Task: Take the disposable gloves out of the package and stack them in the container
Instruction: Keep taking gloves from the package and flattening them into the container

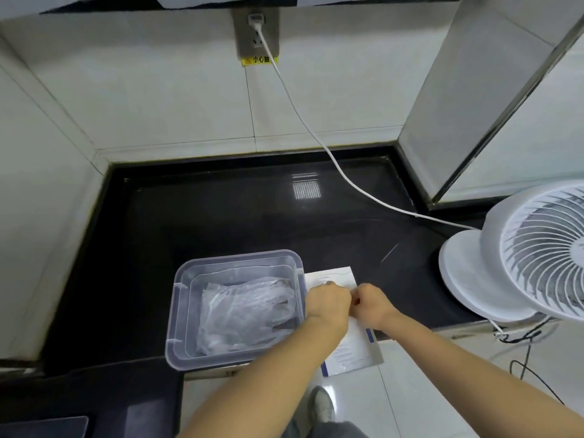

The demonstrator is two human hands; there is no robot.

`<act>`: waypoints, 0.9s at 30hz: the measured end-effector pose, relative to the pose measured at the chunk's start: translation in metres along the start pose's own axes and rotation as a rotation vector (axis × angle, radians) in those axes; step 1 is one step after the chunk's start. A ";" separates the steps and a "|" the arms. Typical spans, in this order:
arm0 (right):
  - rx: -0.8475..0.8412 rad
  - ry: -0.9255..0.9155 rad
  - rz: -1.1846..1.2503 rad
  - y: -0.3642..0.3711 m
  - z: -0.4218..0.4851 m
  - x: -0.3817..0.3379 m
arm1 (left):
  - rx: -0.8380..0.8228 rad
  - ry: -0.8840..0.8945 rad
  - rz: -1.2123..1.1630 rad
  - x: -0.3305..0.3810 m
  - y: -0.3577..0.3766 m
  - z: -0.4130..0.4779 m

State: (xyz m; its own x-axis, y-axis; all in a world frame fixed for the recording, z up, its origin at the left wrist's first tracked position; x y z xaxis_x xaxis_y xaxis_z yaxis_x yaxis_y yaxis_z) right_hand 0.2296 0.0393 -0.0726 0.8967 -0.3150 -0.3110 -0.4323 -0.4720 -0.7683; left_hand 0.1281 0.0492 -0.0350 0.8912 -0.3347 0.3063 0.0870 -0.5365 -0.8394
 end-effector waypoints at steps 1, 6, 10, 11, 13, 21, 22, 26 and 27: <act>-0.054 -0.004 0.028 0.001 -0.001 0.002 | -0.006 -0.003 0.022 0.002 0.002 0.001; -0.113 -0.081 0.400 -0.008 -0.008 0.005 | -0.011 -0.031 0.027 -0.001 0.010 0.005; -0.035 -0.030 0.624 -0.003 -0.010 0.019 | -0.011 -0.070 -0.005 -0.004 0.010 0.008; -0.037 -0.026 0.600 -0.002 -0.011 0.021 | -0.019 -0.076 -0.017 -0.004 0.013 0.009; -0.029 -0.041 0.522 -0.005 -0.010 0.024 | -0.022 -0.093 -0.031 -0.003 0.018 0.006; 0.010 -0.043 0.718 -0.023 0.003 0.014 | 0.002 -0.101 -0.059 -0.002 0.023 0.006; -0.050 -0.032 0.605 -0.019 0.004 0.016 | 0.004 -0.111 -0.067 -0.002 0.023 0.006; 0.126 -0.069 0.677 -0.035 0.008 0.014 | -0.011 -0.111 -0.039 -0.002 0.023 0.008; 0.170 -0.086 0.770 -0.042 0.008 0.011 | -0.018 -0.112 -0.046 -0.002 0.024 0.007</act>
State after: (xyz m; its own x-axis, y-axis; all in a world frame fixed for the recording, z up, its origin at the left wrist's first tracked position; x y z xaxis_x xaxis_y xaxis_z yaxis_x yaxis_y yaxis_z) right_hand 0.2579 0.0619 -0.0484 0.3589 -0.4342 -0.8262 -0.9196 -0.0130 -0.3926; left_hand 0.1312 0.0428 -0.0589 0.9307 -0.2212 0.2912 0.1218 -0.5634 -0.8171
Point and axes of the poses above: each hand's wrist, its own z-axis towards the middle knuckle, its own y-axis out of the palm, x = y × z, the point moved 4 cm from there along z, towards the middle knuckle, and after that the axes turned 11 degrees about -z, right-handed, at the moved point
